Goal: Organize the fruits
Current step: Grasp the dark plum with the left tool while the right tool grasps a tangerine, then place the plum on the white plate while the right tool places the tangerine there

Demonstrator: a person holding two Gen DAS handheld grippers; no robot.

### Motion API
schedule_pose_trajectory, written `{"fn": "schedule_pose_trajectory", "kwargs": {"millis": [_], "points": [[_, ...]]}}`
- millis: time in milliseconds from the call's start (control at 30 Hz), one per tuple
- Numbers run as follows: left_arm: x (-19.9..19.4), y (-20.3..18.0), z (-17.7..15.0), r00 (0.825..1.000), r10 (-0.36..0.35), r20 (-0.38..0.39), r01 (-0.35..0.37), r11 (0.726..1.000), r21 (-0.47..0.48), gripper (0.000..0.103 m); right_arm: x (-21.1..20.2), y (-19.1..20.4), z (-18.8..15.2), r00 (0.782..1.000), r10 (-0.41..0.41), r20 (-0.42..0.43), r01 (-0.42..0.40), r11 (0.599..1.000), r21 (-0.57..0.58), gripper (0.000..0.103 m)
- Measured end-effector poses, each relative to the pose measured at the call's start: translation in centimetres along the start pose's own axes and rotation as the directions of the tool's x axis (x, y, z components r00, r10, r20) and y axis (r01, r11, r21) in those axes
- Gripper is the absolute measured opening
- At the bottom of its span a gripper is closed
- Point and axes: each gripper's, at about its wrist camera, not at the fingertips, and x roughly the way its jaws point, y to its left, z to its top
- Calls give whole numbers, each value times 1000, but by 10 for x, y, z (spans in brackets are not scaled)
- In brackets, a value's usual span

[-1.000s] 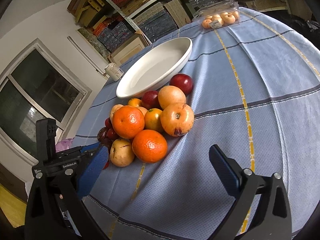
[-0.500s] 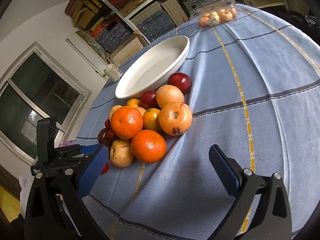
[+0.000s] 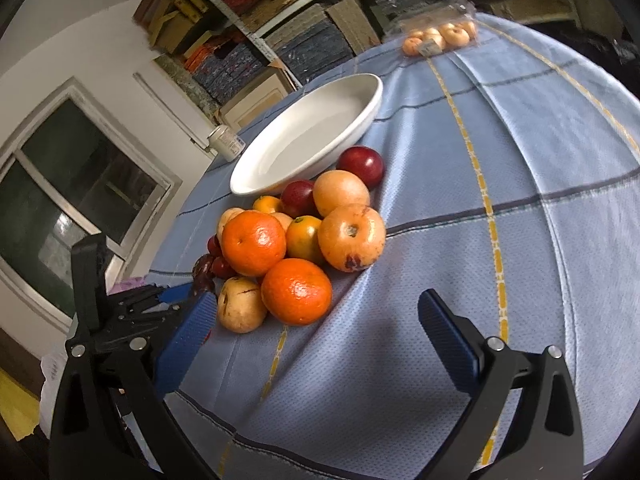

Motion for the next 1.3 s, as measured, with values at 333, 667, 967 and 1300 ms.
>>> {"fn": "schedule_pose_trajectory", "kwargs": {"millis": [333, 667, 967, 1300], "points": [[-11, -6, -8, 970, -118, 211, 148, 981, -128, 43, 19, 43, -12, 988, -152, 4, 148, 958, -245, 95], [-19, 2, -17, 954, -172, 247, 215, 964, -158, 43, 61, 48, -4, 975, -207, -76, 180, 946, -271, 53], [-24, 2, -19, 948, -158, 275, 205, 967, -149, 43, 48, 44, -3, 987, -155, -42, 139, 954, -264, 43], [-58, -1, 54, 940, -68, 334, 104, 990, -91, 43, -27, 86, 85, 974, -82, 213, 138, 955, -262, 43]]}}
